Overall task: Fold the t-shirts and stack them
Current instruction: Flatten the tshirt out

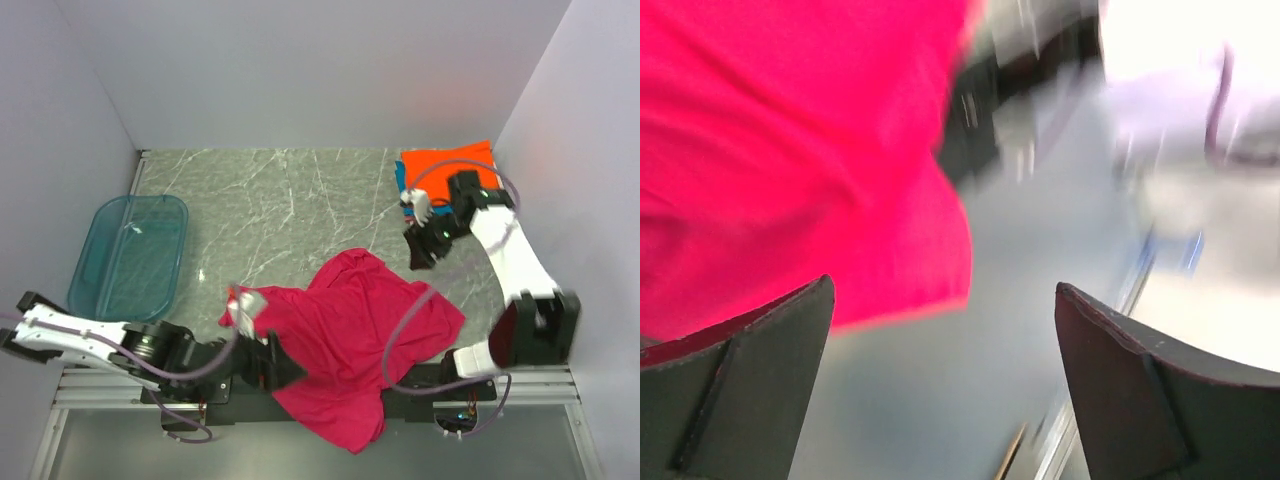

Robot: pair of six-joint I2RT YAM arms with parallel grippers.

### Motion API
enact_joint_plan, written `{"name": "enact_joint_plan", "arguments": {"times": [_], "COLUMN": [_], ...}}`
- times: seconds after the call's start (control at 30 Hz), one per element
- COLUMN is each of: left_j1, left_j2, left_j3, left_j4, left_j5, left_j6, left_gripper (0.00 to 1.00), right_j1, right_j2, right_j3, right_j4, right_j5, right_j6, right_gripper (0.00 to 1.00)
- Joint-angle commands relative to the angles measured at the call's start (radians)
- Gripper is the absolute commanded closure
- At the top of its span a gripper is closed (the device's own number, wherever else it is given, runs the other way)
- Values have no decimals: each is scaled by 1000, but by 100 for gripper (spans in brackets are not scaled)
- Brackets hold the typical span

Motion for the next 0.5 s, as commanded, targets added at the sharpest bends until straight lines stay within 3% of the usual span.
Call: {"name": "enact_joint_plan", "arguments": {"times": [0.0,0.1,0.17,0.23,0.33,0.47], "left_j1": [120,244,318,462,669,885], "left_j2": [-84,-126,-71,57,212,262], "left_j3": [-12,-29,-14,35,89,60], "left_j4": [-171,-147,-130,-131,-145,-116], "left_j5": [-265,-265,-227,-146,-77,-3], "left_j6": [-195,-162,-111,-11,101,159], "left_gripper": [5,7,7,6,4,2], "right_j1": [64,151,193,250,291,320], "right_j2": [244,390,457,535,607,690], "right_j3": [149,282,341,411,467,534], "right_j4": [107,183,214,222,240,200], "right_j5": [-221,-173,-70,16,61,87], "right_j6": [58,158,183,186,171,123], "right_gripper": [34,34,34,34,33,32]}}
